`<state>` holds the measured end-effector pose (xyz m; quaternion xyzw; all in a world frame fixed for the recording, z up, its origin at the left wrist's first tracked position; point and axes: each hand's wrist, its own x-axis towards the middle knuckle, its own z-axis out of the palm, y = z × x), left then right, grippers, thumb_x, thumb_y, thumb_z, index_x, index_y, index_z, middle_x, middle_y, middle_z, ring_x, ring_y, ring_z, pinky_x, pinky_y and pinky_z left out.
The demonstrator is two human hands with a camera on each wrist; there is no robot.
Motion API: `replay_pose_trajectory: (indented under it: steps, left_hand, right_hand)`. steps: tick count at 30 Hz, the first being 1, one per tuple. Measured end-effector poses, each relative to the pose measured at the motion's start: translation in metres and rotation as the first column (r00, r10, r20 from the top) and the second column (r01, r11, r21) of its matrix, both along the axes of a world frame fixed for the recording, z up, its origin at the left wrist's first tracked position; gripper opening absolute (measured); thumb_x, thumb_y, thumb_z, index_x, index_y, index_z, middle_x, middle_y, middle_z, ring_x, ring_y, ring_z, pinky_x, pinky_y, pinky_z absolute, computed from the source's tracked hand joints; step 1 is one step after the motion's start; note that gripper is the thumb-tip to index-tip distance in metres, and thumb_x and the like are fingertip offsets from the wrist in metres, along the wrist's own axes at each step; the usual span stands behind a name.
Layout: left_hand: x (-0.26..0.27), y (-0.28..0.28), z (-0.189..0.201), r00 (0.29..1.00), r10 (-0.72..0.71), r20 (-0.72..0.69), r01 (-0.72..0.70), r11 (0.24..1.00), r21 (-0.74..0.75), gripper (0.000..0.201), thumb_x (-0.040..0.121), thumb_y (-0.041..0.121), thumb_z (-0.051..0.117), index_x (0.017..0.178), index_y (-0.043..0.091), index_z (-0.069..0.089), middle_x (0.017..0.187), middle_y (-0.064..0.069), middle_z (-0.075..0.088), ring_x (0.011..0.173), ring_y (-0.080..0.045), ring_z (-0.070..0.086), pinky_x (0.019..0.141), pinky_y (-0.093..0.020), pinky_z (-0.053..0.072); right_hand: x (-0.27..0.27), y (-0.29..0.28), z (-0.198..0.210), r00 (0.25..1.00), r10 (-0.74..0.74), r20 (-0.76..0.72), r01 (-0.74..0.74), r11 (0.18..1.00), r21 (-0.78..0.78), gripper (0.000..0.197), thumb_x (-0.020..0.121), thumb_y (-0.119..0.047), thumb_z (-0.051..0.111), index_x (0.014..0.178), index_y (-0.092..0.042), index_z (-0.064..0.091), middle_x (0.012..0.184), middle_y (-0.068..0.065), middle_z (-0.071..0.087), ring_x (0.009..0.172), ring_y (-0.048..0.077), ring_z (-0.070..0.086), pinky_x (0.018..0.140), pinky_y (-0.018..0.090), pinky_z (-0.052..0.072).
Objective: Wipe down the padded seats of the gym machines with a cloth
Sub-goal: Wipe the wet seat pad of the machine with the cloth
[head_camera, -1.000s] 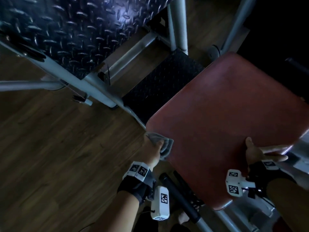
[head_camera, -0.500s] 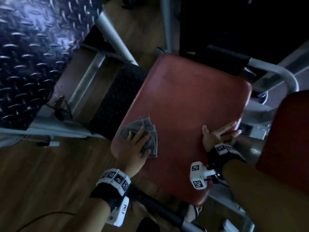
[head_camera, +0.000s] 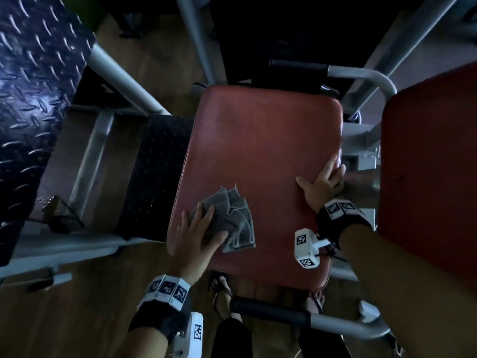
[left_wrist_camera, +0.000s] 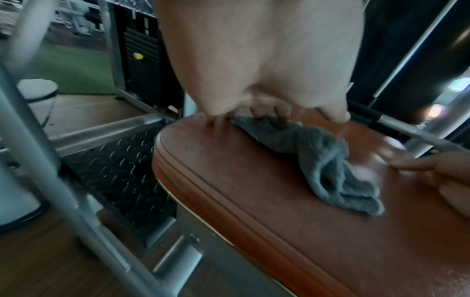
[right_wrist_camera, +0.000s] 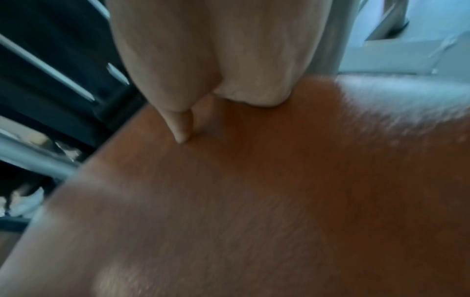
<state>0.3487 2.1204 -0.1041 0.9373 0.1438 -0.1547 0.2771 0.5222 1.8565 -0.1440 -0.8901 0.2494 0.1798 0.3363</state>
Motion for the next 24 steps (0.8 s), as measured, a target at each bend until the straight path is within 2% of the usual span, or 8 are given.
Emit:
replay_pose_trajectory:
  steps: [4, 8, 11, 14, 16, 18, 21, 24]
  left_hand:
    - [-0.01, 0.032, -0.008, 0.992, 0.057, 0.116, -0.033, 0.98, -0.197, 0.073, 0.088, 0.067, 0.041, 0.15, 0.03, 0.033, 0.162, 0.006, 0.014, 0.148, -0.01, 0.014, 0.117, -0.034, 0.018]
    - [-0.018, 0.056, -0.021, 0.992, -0.041, 0.123, 0.05, 0.996, -0.072, 0.061, 0.096, 0.024, 0.055, 0.152, 0.013, 0.031, 0.16, 0.002, 0.023, 0.145, -0.016, 0.027, 0.118, -0.037, 0.028]
    - [-0.021, 0.062, -0.022, 0.989, -0.094, 0.112, 0.101, 0.993, -0.057, 0.065, 0.096, 0.011, 0.055, 0.153, 0.011, 0.025, 0.161, 0.005, 0.016, 0.147, -0.013, 0.021, 0.117, -0.027, 0.02]
    - [-0.022, 0.067, -0.024, 0.984, -0.132, 0.123, 0.138, 0.99, -0.04, 0.068, 0.092, 0.008, 0.059, 0.153, 0.009, 0.027, 0.162, 0.002, 0.017, 0.147, -0.016, 0.022, 0.118, -0.034, 0.027]
    - [-0.023, 0.07, -0.025, 0.982, -0.146, 0.117, 0.151, 0.988, -0.034, 0.07, 0.092, 0.011, 0.06, 0.153, 0.009, 0.026, 0.162, 0.002, 0.015, 0.147, -0.015, 0.021, 0.118, -0.036, 0.028]
    - [-0.023, 0.07, -0.026, 0.982, -0.16, 0.099, 0.163, 0.986, -0.026, 0.075, 0.092, 0.018, 0.063, 0.154, 0.011, 0.022, 0.163, 0.003, 0.012, 0.148, -0.014, 0.018, 0.119, -0.035, 0.025]
    - [-0.024, 0.068, -0.028, 0.983, -0.157, 0.092, 0.158, 0.987, -0.007, 0.083, 0.087, 0.023, 0.07, 0.155, 0.012, 0.022, 0.163, 0.001, 0.014, 0.148, -0.017, 0.019, 0.118, -0.036, 0.027]
    - [-0.025, 0.065, -0.03, 0.983, -0.151, 0.106, 0.148, 0.989, 0.028, 0.085, 0.082, 0.021, 0.075, 0.153, 0.01, 0.028, 0.161, -0.002, 0.02, 0.146, -0.021, 0.025, 0.115, -0.039, 0.032]
  right_hand:
    - [-0.011, -0.011, 0.014, 0.996, 0.023, 0.091, -0.025, 0.999, 0.02, 0.08, 0.089, -0.029, 0.065, 0.154, -0.026, 0.018, 0.161, 0.013, 0.006, 0.145, 0.036, 0.018, 0.116, 0.048, 0.023]
    - [-0.049, 0.023, 0.028, 0.95, 0.243, 0.195, -0.228, 0.969, -0.098, 0.068, 0.092, -0.036, 0.06, 0.151, -0.022, 0.032, 0.159, 0.013, 0.015, 0.145, 0.033, 0.019, 0.116, 0.05, 0.024]
    - [-0.088, 0.074, 0.038, 0.63, 0.667, 0.398, -0.673, 0.725, -0.148, 0.061, 0.091, -0.036, 0.058, 0.146, -0.016, 0.043, 0.155, 0.015, 0.031, 0.143, 0.033, 0.029, 0.114, 0.049, 0.031]
    - [-0.114, 0.117, 0.033, 0.288, 0.923, 0.254, -0.908, 0.348, -0.235, 0.062, 0.091, -0.046, 0.05, 0.148, -0.022, 0.04, 0.157, 0.014, 0.029, 0.145, 0.037, 0.025, 0.116, 0.049, 0.022]
    - [-0.116, 0.129, 0.027, 0.18, 0.977, 0.115, -0.934, 0.207, -0.293, 0.065, 0.091, -0.054, 0.043, 0.151, -0.03, 0.032, 0.162, 0.011, 0.016, 0.148, 0.036, 0.01, 0.117, 0.054, 0.015]
    - [-0.11, 0.128, 0.022, 0.194, 0.981, 0.016, -0.934, 0.19, -0.301, 0.065, 0.094, -0.046, 0.049, 0.152, -0.036, 0.023, 0.163, 0.007, 0.005, 0.15, 0.031, 0.004, 0.118, 0.052, 0.016]
    - [-0.106, 0.121, 0.024, 0.275, 0.962, 0.009, -0.894, 0.259, -0.366, 0.069, 0.091, -0.045, 0.055, 0.151, -0.039, 0.023, 0.163, 0.007, 0.013, 0.148, 0.031, 0.018, 0.111, 0.048, 0.031]
    - [-0.113, 0.114, 0.03, 0.451, 0.892, 0.016, -0.823, 0.423, -0.38, 0.065, 0.089, -0.056, 0.035, 0.15, -0.035, 0.031, 0.16, 0.009, 0.023, 0.144, 0.034, 0.027, 0.107, 0.053, 0.037]
